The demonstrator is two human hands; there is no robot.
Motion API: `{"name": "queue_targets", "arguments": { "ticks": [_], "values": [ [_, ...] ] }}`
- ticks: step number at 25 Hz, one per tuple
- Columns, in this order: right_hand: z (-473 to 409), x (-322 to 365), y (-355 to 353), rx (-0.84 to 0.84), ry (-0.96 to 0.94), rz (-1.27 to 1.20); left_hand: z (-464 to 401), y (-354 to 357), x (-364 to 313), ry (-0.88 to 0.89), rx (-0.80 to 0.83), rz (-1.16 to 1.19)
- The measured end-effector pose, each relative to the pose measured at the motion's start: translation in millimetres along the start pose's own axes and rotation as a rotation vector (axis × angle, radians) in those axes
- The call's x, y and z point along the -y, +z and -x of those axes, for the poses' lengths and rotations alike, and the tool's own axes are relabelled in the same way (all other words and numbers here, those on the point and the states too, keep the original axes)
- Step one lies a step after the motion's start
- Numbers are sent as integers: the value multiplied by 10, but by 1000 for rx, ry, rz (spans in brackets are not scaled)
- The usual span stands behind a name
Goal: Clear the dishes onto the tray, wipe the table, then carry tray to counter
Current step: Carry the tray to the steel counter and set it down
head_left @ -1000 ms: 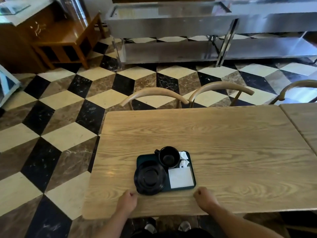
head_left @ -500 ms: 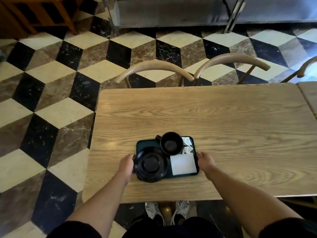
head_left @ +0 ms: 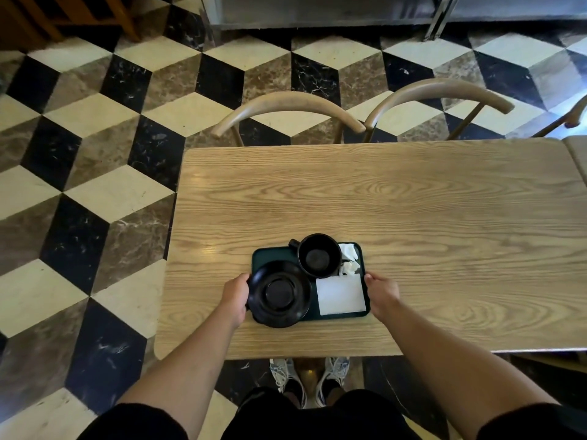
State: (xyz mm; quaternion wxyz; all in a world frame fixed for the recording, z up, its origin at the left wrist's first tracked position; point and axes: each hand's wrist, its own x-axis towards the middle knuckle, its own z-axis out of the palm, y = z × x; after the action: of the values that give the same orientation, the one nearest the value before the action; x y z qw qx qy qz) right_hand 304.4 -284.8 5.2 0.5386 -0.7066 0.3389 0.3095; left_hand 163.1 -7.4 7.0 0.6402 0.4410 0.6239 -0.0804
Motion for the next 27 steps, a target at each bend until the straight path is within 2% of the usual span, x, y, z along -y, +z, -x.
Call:
{"name": "queue_targets", "arguments": {
  "ticks": [8, 14, 23, 27],
  "values": [
    [290, -170, 21, 84, -38, -32, 281, -315, 270, 19, -61, 60],
    [628, -295, 176, 216, -60, 96, 714, -786, 677, 28, -142, 192],
    [1382, -715, 876, 355, -117, 352, 1135, -1823, 1474, -32, -205, 396],
    [1666, -1103, 1329, 346, -129, 396, 1147, -2429, 1688, -40, -178, 459]
  ]
}}
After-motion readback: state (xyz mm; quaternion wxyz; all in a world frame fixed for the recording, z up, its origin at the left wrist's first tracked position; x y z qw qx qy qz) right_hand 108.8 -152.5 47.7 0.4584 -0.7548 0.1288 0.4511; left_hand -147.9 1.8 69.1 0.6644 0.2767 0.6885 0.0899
